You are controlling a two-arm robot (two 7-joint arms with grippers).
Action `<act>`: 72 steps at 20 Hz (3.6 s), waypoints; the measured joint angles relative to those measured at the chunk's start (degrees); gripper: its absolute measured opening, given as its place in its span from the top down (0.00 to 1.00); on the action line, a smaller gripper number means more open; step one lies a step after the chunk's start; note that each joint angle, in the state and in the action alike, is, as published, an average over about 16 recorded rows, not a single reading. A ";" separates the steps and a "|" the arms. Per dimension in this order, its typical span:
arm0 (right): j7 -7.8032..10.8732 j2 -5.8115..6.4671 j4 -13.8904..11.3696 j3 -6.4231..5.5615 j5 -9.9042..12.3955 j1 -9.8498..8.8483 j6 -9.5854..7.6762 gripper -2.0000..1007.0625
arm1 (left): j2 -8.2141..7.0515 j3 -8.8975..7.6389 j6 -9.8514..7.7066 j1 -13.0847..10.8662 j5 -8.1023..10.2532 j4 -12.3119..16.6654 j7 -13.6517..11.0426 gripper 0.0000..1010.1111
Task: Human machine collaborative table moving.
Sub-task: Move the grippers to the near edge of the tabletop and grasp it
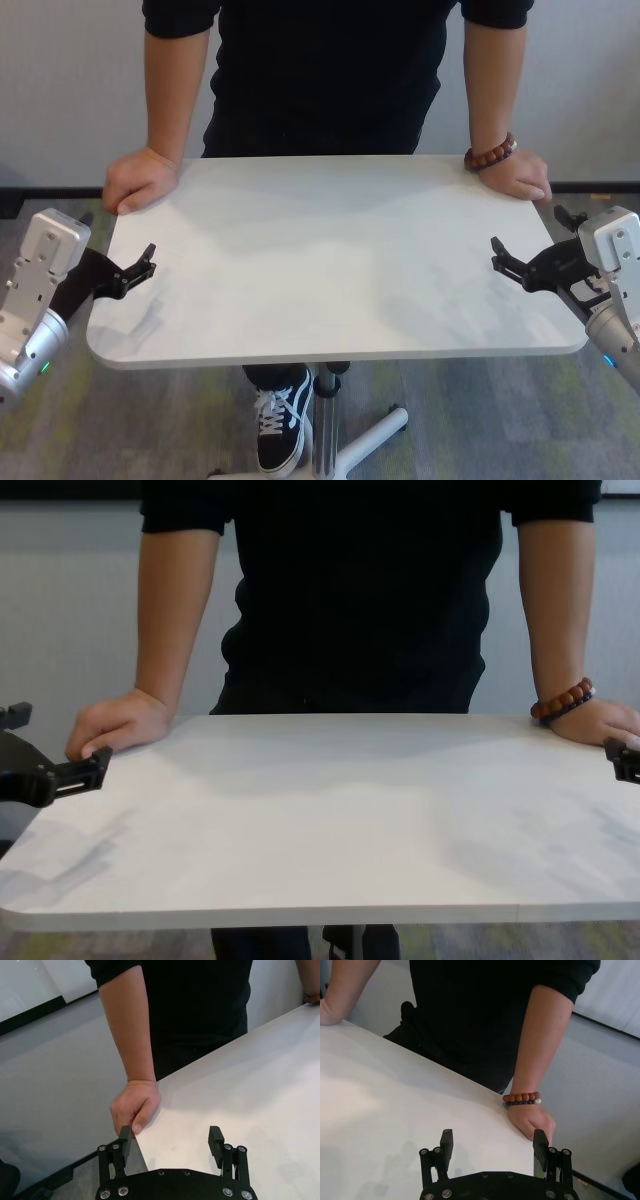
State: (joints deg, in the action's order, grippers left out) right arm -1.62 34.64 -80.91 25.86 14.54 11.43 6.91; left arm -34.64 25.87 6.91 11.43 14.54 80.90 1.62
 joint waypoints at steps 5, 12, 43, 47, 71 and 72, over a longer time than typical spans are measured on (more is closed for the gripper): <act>0.00 0.00 0.00 0.00 0.00 0.00 0.00 0.01 | 0.00 0.00 0.00 0.00 0.00 0.00 0.00 0.01; 0.00 0.00 0.00 0.00 0.00 0.00 0.00 0.01 | 0.00 0.00 0.00 0.00 0.00 0.00 0.00 0.01; 0.00 0.00 0.00 0.00 0.00 0.00 0.00 0.01 | 0.00 0.00 0.00 0.00 0.00 0.00 0.00 0.01; 0.00 0.00 0.00 0.00 0.00 0.00 0.00 0.01 | 0.00 0.00 0.00 0.00 0.00 0.00 0.00 0.01; 0.00 0.00 0.00 0.00 0.00 0.00 0.00 0.01 | 0.00 0.00 0.00 0.00 0.00 0.00 0.00 0.01; 0.00 0.00 0.00 0.00 0.00 0.00 0.00 0.01 | 0.00 0.00 0.00 0.00 0.00 0.00 0.00 0.01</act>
State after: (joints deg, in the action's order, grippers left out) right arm -1.62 34.64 -80.91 25.86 14.54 11.43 6.91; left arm -34.64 25.87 6.91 11.43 14.54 80.91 1.62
